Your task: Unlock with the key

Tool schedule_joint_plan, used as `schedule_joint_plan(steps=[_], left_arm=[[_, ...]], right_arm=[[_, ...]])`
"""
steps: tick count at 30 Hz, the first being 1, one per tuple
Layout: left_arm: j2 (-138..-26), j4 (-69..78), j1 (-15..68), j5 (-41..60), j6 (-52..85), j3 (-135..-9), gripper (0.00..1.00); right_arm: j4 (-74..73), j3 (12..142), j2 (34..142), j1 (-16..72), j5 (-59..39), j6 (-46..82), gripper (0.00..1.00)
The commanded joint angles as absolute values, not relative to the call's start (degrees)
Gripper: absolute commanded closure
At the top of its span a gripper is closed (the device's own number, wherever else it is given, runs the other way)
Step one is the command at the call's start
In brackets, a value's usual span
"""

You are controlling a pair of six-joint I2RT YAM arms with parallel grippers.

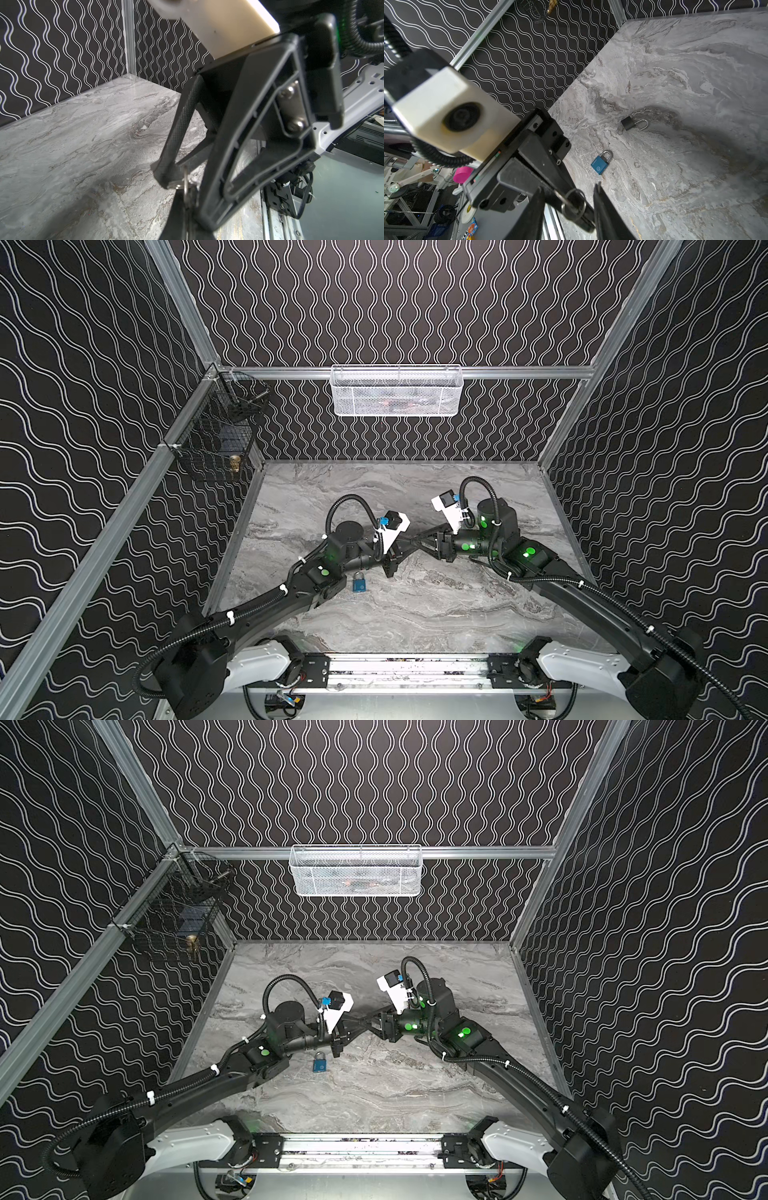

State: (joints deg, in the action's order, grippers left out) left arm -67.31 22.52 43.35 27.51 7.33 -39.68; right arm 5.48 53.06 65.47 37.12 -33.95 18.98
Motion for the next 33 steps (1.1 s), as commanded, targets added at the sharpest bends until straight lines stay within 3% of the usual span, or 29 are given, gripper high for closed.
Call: schedule_joint_plan(steps=[1,12,20,24,27,28,33], left_arm=[[-67.36,24.02,43.35,29.1,6.93,-40.3,1.0],[-66.97,24.52,43.36,29.59,7.45,-40.15,1.0],[-66.71,23.69,43.33,29.97,8.02,-40.92,0.99],[-65.92,23.69,43.34,28.93,8.61,-40.34,0.76],[-64.69,22.09,43.33,27.45,9.63,-40.25,0.48],[-63.91,21.5,43.33,26.68,10.46,-39.94,0.43],[-59.16,22.78,43.35,14.7,22.74,-38.5,0.39]], right_arm=[[2.66,52.51,65.5,37.09,-34.37,17.57,0.64],[3.08,52.29,65.5,36.3,-33.4,17.12,0.89],[0.86,51.69,64.42,36.05,-33.95,18.47,1.0],[-1.13,51.16,63.51,35.85,-33.88,20.29,1.0],[-2.86,50.98,62.97,35.68,-33.13,22.39,1.0],[-3.02,51.06,62.78,35.61,-32.44,22.97,1.0],[-7.47,49.21,60.62,35.6,-23.25,29.03,1.0]])
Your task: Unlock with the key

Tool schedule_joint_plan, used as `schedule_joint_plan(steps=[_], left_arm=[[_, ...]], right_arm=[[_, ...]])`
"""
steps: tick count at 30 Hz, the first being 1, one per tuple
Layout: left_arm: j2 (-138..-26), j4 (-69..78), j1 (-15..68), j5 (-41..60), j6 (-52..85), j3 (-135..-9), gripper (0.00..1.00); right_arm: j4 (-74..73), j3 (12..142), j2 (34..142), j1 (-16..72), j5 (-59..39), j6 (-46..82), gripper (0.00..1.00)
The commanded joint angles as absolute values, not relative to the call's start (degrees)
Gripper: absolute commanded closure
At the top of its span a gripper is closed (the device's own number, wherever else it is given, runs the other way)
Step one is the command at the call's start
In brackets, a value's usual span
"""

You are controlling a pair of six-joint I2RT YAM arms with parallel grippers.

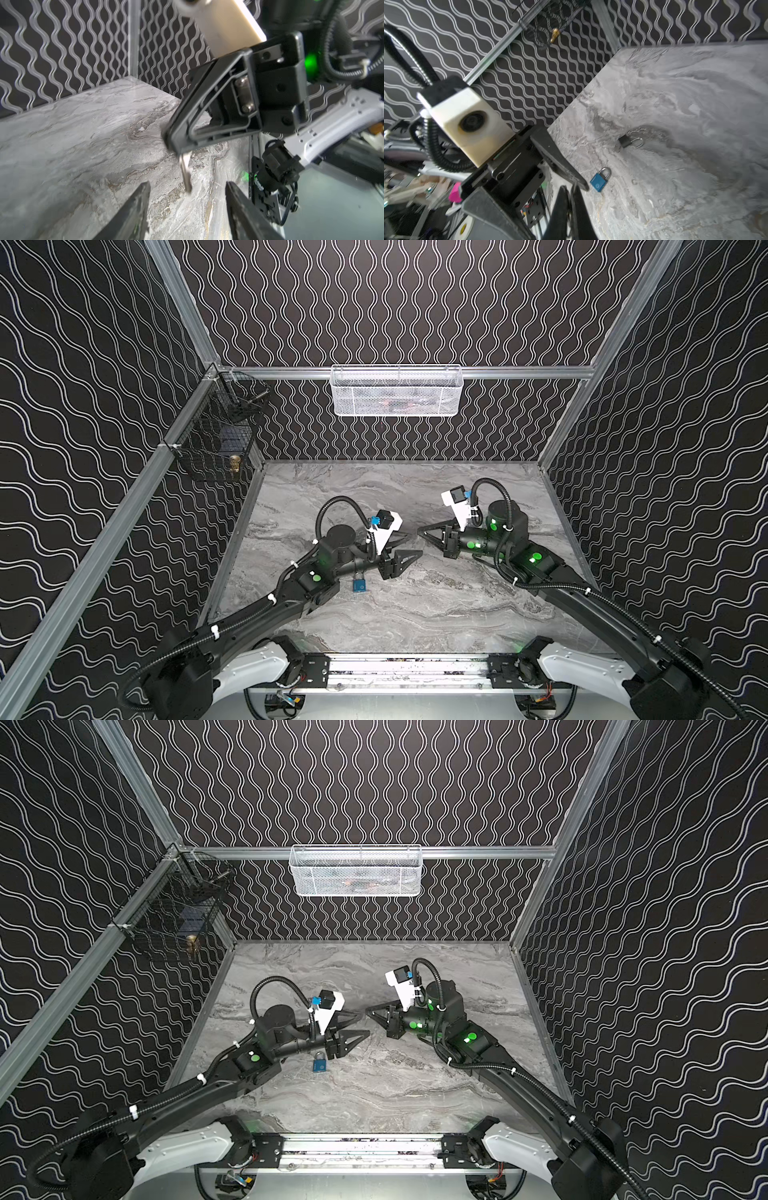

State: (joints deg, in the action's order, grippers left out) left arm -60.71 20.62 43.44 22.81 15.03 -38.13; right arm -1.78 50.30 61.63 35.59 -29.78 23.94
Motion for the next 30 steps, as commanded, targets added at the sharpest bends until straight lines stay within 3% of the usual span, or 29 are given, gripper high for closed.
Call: schedule_joint_plan(steps=[1,10,18,30], left_arm=[[-58.82,22.49,43.34,12.15,26.12,-38.96,0.38],[-60.32,26.75,43.83,0.54,54.59,-40.93,0.38],[-64.69,34.71,48.24,-3.96,60.33,-43.65,0.41],[-68.74,47.62,51.81,-7.05,62.63,-42.77,0.63]], right_arm=[[-9.49,48.29,60.43,35.6,-22.28,30.61,1.0],[-27.34,43.18,61.74,36.47,-17.41,44.44,1.0],[-37.73,41.54,62.76,38.95,-12.58,49.91,1.0],[-39.76,41.18,62.13,42.26,-4.66,51.22,1.0]])
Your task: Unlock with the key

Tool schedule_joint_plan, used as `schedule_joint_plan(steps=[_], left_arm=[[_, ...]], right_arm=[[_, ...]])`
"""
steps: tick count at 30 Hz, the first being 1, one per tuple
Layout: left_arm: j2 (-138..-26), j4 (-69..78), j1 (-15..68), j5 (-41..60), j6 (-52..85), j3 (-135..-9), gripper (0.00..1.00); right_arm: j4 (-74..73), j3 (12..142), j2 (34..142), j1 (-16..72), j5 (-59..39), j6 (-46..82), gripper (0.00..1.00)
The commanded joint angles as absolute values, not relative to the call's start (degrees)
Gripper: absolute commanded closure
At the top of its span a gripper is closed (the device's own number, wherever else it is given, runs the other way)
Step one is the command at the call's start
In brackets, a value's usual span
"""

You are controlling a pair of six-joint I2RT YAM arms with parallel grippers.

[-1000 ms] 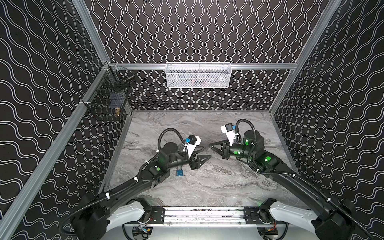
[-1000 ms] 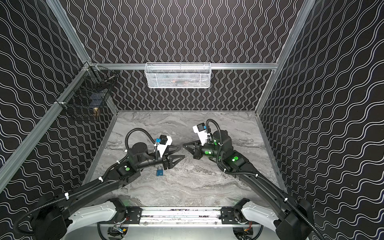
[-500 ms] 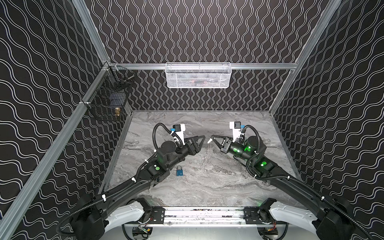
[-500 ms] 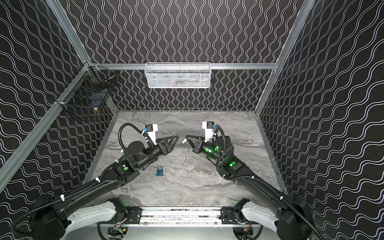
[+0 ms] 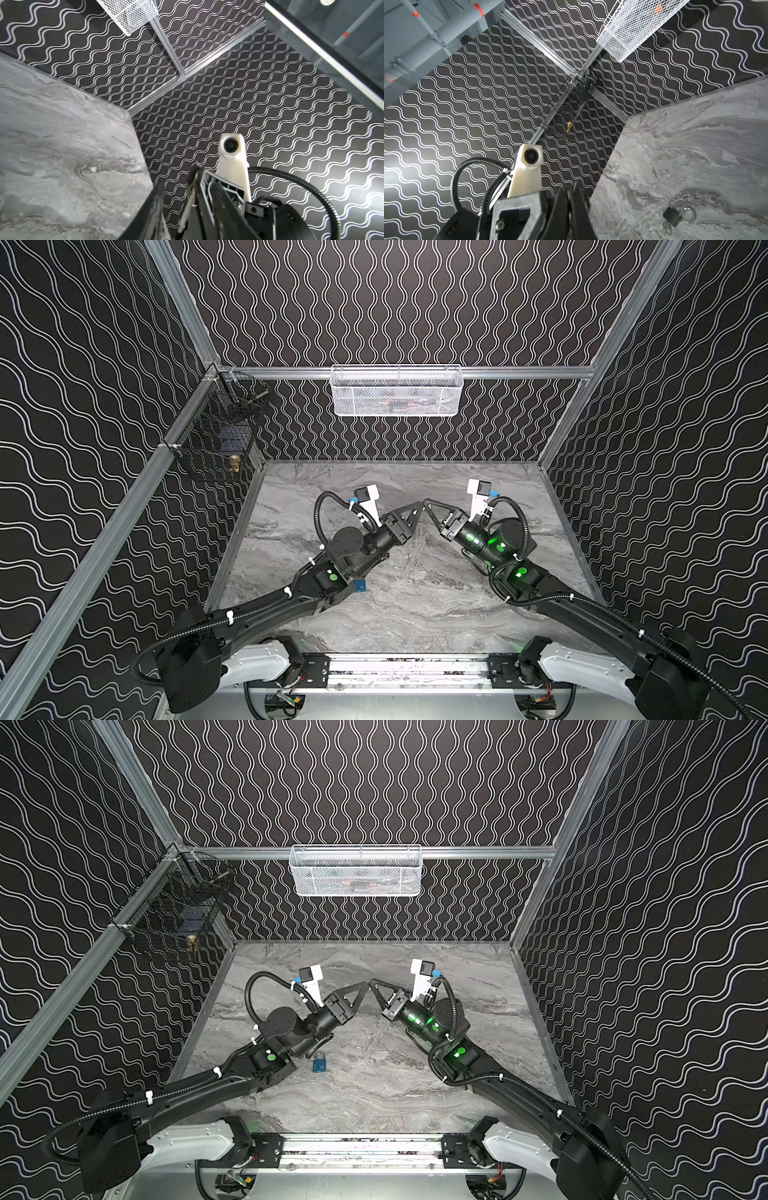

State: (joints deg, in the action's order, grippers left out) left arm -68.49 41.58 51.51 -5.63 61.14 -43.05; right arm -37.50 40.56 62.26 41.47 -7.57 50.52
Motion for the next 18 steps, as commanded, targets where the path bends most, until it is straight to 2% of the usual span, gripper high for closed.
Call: schedule_joint_plan(steps=[1,3,10,18], left_arm=[[-69.03,48.75,51.93,-7.26,62.67,-42.35,0.64],[-69.42,50.99,52.04,-7.26,62.23,-41.94,0.65],[-69.37,50.6,52.21,-7.63,61.97,-42.08,0.79],[-69.06,50.98,52.21,-8.26,61.61,-41.28,0.87]], right_arm=[[-39.33,41.21,61.96,42.73,-3.73,51.05,1.0],[-40.49,40.58,62.0,42.95,-2.96,51.19,1.0],[-41.81,39.95,62.36,43.92,-0.99,51.19,1.0],[-42.05,39.21,61.79,45.13,1.77,50.8,1.0]])
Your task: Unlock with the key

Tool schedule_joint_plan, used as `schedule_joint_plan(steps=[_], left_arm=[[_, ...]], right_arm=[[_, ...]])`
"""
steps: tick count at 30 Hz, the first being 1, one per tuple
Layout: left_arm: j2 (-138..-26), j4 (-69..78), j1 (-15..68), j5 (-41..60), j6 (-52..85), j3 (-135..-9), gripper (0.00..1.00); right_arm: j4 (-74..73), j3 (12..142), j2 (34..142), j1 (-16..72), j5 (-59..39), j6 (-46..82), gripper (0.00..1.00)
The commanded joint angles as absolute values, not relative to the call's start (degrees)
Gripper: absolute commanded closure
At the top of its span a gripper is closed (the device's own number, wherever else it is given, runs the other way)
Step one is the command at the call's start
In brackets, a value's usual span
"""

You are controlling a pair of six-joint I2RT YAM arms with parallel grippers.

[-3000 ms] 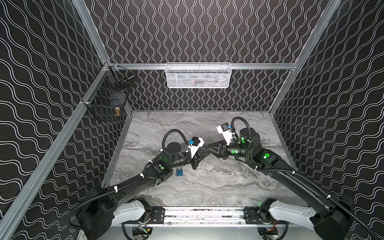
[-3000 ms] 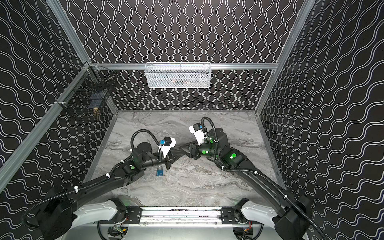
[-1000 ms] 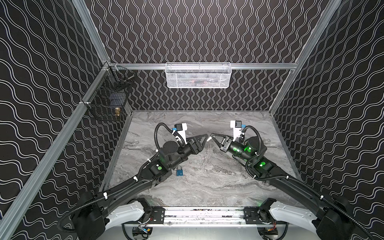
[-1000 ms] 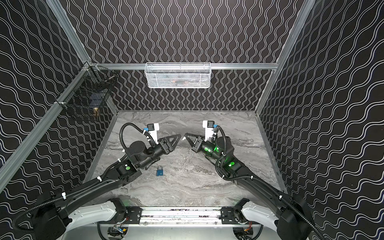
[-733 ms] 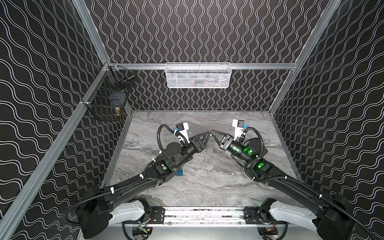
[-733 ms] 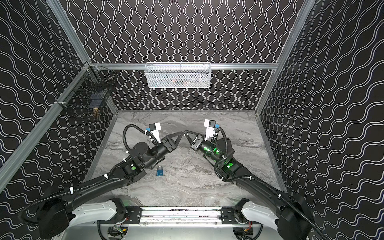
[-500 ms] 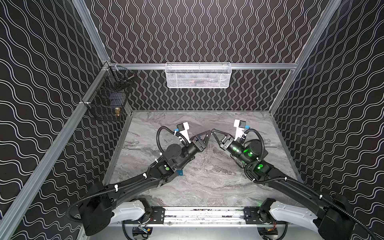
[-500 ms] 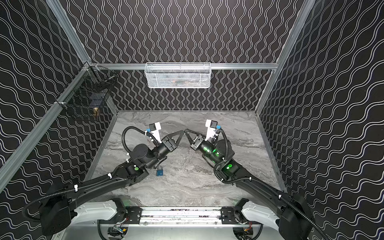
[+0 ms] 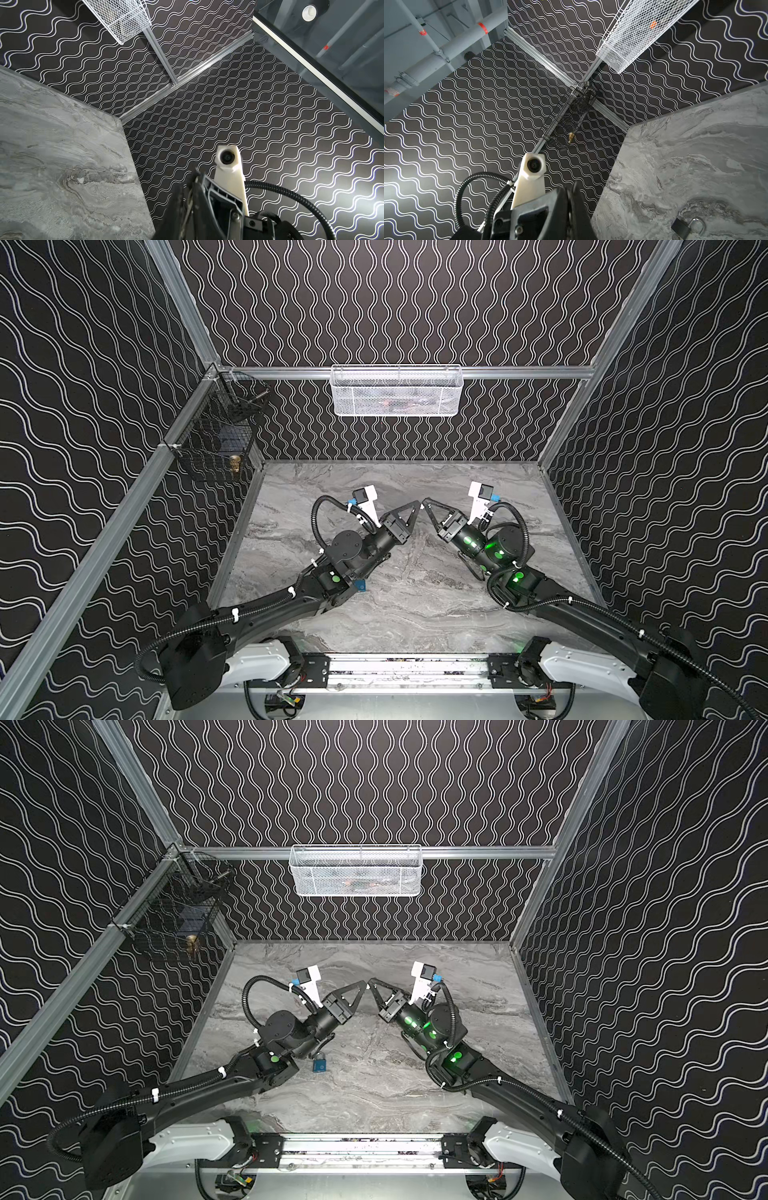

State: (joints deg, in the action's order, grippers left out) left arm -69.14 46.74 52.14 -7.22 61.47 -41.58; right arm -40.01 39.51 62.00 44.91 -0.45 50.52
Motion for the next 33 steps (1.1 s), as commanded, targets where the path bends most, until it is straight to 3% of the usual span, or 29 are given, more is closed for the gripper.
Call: schedule_joint_plan(steps=[1,9,15,21,26,33], left_arm=[[-69.13,51.28,52.21,-8.34,61.52,-41.14,0.89],[-68.45,49.61,52.21,-8.98,59.89,-40.67,1.0],[-64.68,42.18,51.62,-8.87,55.86,-39.78,1.0],[-58.87,17.47,45.46,-0.02,46.66,-43.57,1.0],[-60.05,3.87,39.53,14.14,37.55,-48.43,1.0],[-64.54,-5.13,37.93,22.81,29.49,-53.9,1.0]], right_arm=[[-42.29,39.11,61.8,45.19,1.91,50.84,1.0],[-41.41,39.46,62.24,45.54,1.72,50.1,0.99],[-38.86,40.1,61.65,45.4,1.01,47.44,0.71],[-24.46,43.04,59.51,43.17,-3.56,40.68,0.49],[-12.48,45.59,58.35,39.12,-13.33,32.72,0.4],[-3.92,46.32,58.5,33.68,-31.67,24.67,0.37]])
